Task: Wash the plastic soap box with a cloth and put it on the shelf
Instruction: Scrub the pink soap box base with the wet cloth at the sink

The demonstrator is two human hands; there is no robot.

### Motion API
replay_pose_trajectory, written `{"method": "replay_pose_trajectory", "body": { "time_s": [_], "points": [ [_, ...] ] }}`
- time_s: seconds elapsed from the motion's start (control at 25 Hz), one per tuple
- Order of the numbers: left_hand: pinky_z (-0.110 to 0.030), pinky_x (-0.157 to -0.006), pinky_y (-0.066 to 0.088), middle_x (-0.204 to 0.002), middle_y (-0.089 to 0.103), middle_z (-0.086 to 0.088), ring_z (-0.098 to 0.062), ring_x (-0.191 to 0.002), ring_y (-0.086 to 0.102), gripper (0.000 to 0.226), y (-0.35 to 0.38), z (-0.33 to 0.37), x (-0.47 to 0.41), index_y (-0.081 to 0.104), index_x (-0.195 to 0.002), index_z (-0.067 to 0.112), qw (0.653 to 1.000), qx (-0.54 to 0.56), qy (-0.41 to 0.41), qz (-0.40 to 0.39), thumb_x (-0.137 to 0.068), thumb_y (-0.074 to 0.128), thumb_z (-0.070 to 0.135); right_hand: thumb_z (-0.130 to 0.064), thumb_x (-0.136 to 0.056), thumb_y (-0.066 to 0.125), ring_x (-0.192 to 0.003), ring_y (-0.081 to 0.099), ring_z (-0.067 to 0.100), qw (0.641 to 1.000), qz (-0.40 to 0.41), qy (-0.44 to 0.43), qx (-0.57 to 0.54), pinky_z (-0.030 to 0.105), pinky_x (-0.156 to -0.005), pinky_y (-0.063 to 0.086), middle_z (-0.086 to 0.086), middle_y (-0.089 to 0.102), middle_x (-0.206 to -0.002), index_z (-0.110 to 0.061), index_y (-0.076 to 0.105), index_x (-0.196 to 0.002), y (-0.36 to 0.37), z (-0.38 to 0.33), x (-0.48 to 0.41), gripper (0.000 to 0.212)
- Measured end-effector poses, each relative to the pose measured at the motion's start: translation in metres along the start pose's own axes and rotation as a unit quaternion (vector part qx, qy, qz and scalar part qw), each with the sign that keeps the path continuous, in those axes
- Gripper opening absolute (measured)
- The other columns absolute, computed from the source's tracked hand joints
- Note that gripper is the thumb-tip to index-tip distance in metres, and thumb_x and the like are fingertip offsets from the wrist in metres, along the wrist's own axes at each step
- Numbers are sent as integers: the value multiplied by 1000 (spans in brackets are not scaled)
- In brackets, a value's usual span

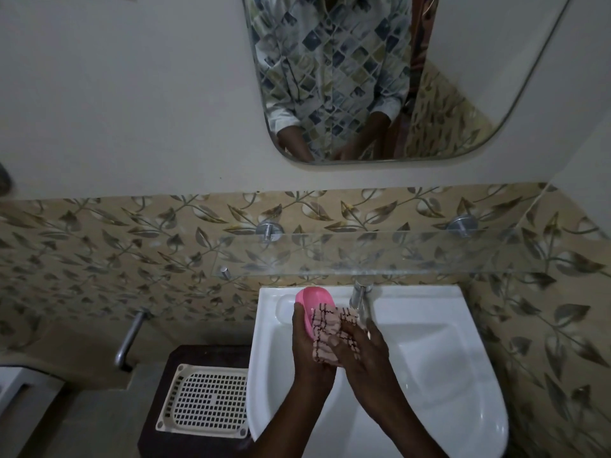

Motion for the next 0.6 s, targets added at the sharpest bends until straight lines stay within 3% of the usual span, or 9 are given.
{"method": "replay_pose_trajectory", "body": {
  "time_s": [0.12, 0.16, 0.24, 0.28, 0.36, 0.4, 0.44, 0.52, 0.6],
  "points": [
    [-54, -100, 50, -111, 67, -24, -37, -106, 65, 65, 2, 12, -1, 64, -121, 3, 973, -188, 104, 89, -85, 59, 57, -77, -77, 56, -106, 66, 7, 997, -10, 65, -35, 23, -85, 56, -12, 68, -116, -49, 67, -107, -4, 2, -11, 42],
    [-52, -100, 52, -115, 70, -18, -32, -109, 67, 59, 6, 16, 0, 65, -122, 11, 962, -226, 129, 84, -85, 58, 56, -76, -72, 63, -92, 71, 6, 993, -19, 92, -77, 23, -76, 58, -12, 73, -104, -45, 67, -107, -5, 7, -16, 47],
    [-48, -94, 57, -112, 74, -10, -27, -106, 71, 47, 11, 24, -2, 69, -118, 24, 960, -237, 135, 57, -85, 58, 56, -54, -79, 73, -89, 75, 18, 972, -25, 155, -177, 33, -73, 62, 0, 76, -103, -29, 64, -116, -9, 24, -27, 45],
    [-50, -92, 57, -108, 75, -13, -30, -103, 72, 49, 7, 27, -4, 69, -117, 23, 970, -209, 114, 51, -84, 58, 57, -38, -88, 67, -93, 75, 27, 946, -37, 180, -269, 37, -73, 62, 10, 76, -107, -18, 64, -121, -9, 33, -32, 38],
    [-53, -91, 54, -104, 73, -21, -36, -97, 69, 61, -5, 33, -10, 61, -128, 13, 989, -128, 61, 45, -84, 58, 56, -14, -92, 48, -103, 68, 39, 848, -70, 253, -461, 43, -79, 58, 24, 68, -121, 1, 62, -125, -7, 43, -32, 39],
    [-52, -90, 54, -107, 70, -23, -37, -97, 67, 66, -9, 38, -11, 56, -134, 8, 994, -99, 36, 41, -87, 55, 55, -8, -89, 43, -106, 65, 41, 813, -81, 285, -501, 45, -82, 55, 27, 63, -126, 5, 60, -126, -10, 48, -30, 43],
    [-50, -87, 55, -110, 67, -25, -36, -97, 66, 69, -11, 42, -11, 52, -138, 5, 996, -77, 16, 35, -90, 52, 55, -4, -84, 42, -107, 63, 42, 803, -94, 301, -506, 44, -81, 55, 30, 61, -128, 7, 59, -127, -15, 50, -29, 47],
    [-45, -82, 59, -114, 65, -24, -35, -96, 66, 71, -16, 46, -11, 49, -141, 2, 999, -37, -16, 17, -92, 49, 54, 4, -78, 45, -107, 63, 45, 840, -126, 273, -452, 40, -76, 57, 33, 62, -124, 9, 59, -124, -25, 46, -32, 49],
    [-43, -82, 59, -115, 67, -24, -35, -96, 69, 72, -22, 46, -9, 51, -139, 1, 999, -32, -32, 0, -90, 51, 54, 5, -80, 60, -106, 65, 47, 886, -112, 224, -390, 48, -86, 56, 33, 66, -117, 9, 62, -120, -31, 40, -36, 41]
  ]
}}
Point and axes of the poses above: each hand's wrist, its own x-axis away from the middle knuckle, its own y-axis out of the palm, z = x × y, the point moved 7 cm from there along -x, towards the middle knuckle
